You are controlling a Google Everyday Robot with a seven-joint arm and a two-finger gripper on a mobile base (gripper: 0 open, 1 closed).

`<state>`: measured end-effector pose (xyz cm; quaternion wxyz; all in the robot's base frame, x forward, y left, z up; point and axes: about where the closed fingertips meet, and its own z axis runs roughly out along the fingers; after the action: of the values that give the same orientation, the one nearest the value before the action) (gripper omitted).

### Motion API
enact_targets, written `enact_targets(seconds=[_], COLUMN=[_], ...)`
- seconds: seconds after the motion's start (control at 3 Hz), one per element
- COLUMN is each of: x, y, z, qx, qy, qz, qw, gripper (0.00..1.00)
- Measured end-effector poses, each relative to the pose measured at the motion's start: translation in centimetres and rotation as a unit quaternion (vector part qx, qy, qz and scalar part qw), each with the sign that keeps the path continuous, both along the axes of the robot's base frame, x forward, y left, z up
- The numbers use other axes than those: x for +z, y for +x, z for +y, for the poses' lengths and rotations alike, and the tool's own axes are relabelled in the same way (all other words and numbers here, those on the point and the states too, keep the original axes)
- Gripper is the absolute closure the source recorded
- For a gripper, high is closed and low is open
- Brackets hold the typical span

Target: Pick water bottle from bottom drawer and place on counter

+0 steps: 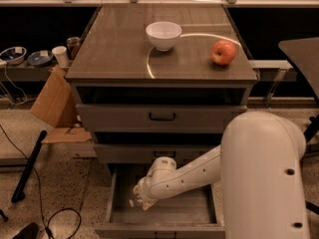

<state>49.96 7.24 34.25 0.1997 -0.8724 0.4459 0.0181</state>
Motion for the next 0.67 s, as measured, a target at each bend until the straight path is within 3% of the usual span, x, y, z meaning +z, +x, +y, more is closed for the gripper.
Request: enact_targets(seconds=[0.33, 0.67], x=[4.9, 10.3], y=[-1.0, -0.8], z=[-0.8, -1.9], qx=[0.043, 0.064], qy=[-0.019, -0.036], qz=[-0.015, -0.034], qw=[0.9988, 0.9967], gripper=[1.00, 1.00])
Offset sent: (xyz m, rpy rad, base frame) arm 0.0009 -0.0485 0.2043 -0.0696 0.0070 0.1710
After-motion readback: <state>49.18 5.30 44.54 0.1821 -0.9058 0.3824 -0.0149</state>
